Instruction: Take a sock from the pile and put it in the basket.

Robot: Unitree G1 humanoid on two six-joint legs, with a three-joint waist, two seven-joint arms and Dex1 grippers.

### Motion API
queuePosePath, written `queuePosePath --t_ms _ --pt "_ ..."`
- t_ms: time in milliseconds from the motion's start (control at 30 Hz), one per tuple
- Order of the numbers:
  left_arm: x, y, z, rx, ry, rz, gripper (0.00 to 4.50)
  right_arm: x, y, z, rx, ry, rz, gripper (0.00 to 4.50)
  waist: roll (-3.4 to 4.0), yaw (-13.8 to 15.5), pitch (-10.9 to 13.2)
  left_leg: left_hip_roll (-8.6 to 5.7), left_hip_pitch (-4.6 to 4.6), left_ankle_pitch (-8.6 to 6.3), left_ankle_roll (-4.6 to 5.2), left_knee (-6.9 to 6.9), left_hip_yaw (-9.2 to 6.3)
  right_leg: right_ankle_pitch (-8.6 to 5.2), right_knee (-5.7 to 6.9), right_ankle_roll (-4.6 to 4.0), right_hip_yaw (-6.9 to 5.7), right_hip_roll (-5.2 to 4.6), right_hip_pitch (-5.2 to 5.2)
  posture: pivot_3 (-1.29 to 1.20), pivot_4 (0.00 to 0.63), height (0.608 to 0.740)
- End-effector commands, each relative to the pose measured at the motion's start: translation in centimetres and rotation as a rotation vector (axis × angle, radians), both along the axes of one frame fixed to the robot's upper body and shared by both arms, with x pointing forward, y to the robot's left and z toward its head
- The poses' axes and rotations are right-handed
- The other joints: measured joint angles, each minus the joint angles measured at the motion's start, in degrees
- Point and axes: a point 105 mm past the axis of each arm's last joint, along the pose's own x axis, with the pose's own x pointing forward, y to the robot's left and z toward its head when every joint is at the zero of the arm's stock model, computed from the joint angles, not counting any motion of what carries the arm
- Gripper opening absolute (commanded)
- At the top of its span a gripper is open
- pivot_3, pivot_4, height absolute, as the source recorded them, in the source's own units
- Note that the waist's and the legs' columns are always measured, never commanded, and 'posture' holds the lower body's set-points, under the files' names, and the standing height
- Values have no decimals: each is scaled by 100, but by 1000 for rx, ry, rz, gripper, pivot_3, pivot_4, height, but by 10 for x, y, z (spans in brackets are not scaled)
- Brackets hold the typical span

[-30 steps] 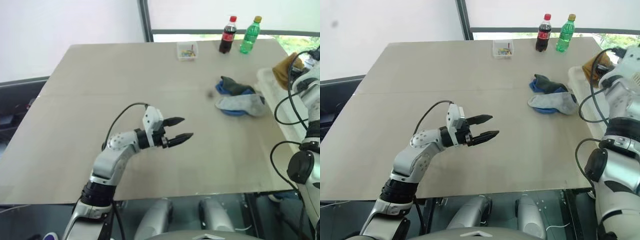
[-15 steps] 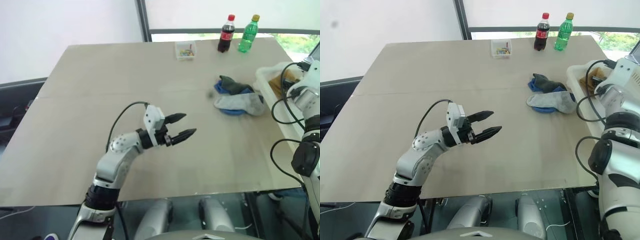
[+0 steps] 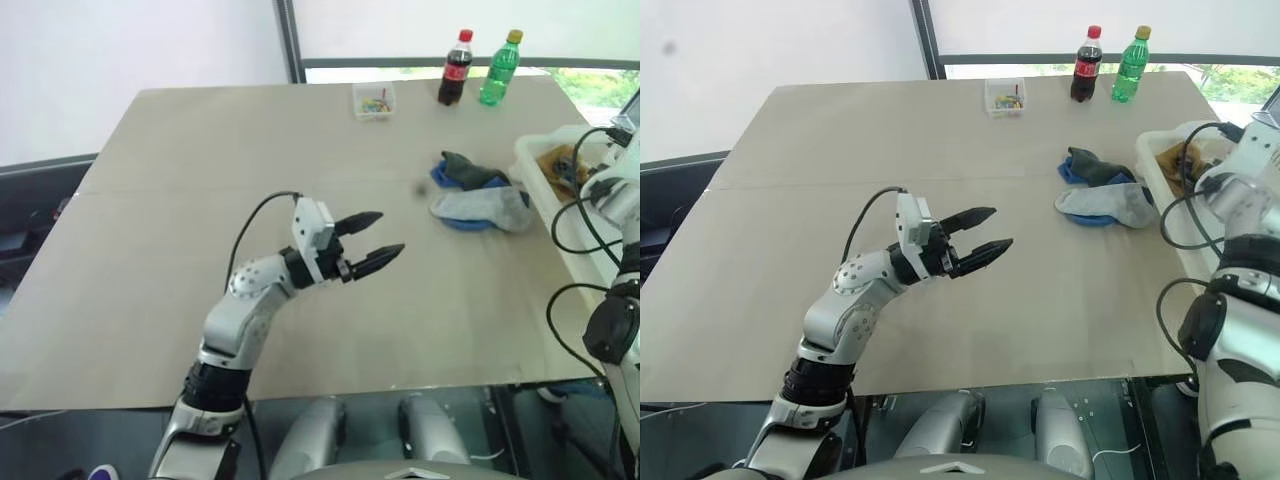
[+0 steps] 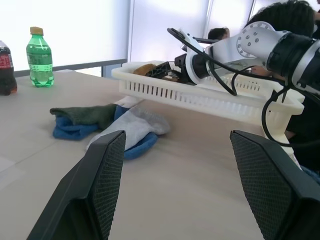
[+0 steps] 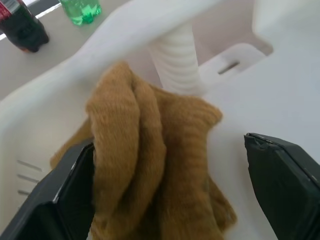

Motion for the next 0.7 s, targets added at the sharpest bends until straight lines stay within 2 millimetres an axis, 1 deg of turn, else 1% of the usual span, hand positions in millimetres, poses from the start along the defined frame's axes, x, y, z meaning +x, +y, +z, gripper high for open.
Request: queuePosePath --t_ms 33,133,233,300,333,367,433,467,500,567,633,667,700 --pt "-1 0 11 -24 -46 -13 3517 -12 -3 21 -16 -56 -2 4439 1 1 0 0 0 -1 1 0 0 0 0 0 0 0 0 0 150 739" --pt "0 0 10 -13 -42 -9 3517 -23 2 23 -100 -54 32 4439 1 1 -1 0 0 -1 2 1 0 0 1 0 0 0 0 0 150 739" --pt "3 4 5 11 -36 23 3517 -37 18 35 -189 -123 111 4439 1 0 -1 1 0 -8 13 2 -3 0 2 0 -2 1 0 0 150 739" --pt "4 11 2 21 -30 62 3517 -49 36 50 -300 -221 188 4439 3 -2 -2 1 0 -8 13 2 -1 0 3 1 0 0 -1 0 150 739" --pt "7 16 2 18 -23 91 3517 -56 49 59 -371 -286 247 4439 4 -12 -2 1 1 -8 13 2 -2 0 3 1 0 0 -1 0 150 739" --pt "8 21 1 22 -13 114 3517 -62 61 62 -409 -321 299 4439 4 -15 -2 2 3 -8 14 3 0 0 4 1 2 1 -1 0 150 739" --pt "11 29 -3 44 3 156 3517 -70 73 60 -442 -333 347 4439 4 -20 -2 4 6 -9 14 4 -1 0 5 2 1 2 1 0 150 739" --pt "13 35 -5 44 13 187 3517 -74 80 57 -487 -329 379 4439 4 -18 -3 4 6 -9 14 5 -3 0 7 3 -1 3 1 0 150 739" --pt "15 42 -6 46 21 218 3517 -79 90 54 -518 -331 431 4439 4 -4 -3 5 9 -9 14 8 -3 0 8 3 -1 3 3 0 150 739" --pt "15 58 -8 73 6 272 3517 -90 117 46 -565 -354 576 4439 3 3 -2 4 9 -9 14 10 -6 0 8 3 -4 3 5 0 150 739" --pt "7 71 -17 124 35 264 3517 -100 139 35 -604 -362 700 4439 3 -13 -2 4 9 -9 14 10 -5 0 8 3 -3 1 4 0 150 739" --pt "2 78 -20 135 55 255 3517 -104 147 28 -613 -357 755 4439 4 -22 -2 7 9 -9 13 10 -5 0 8 2 -3 -3 3 0 150 739" --pt "-2 90 -23 146 80 271 3517 -108 152 18 -613 -342 796 4439 5 -21 -1 10 9 -9 12 9 -5 0 7 2 -2 -4 2 0 150 739"
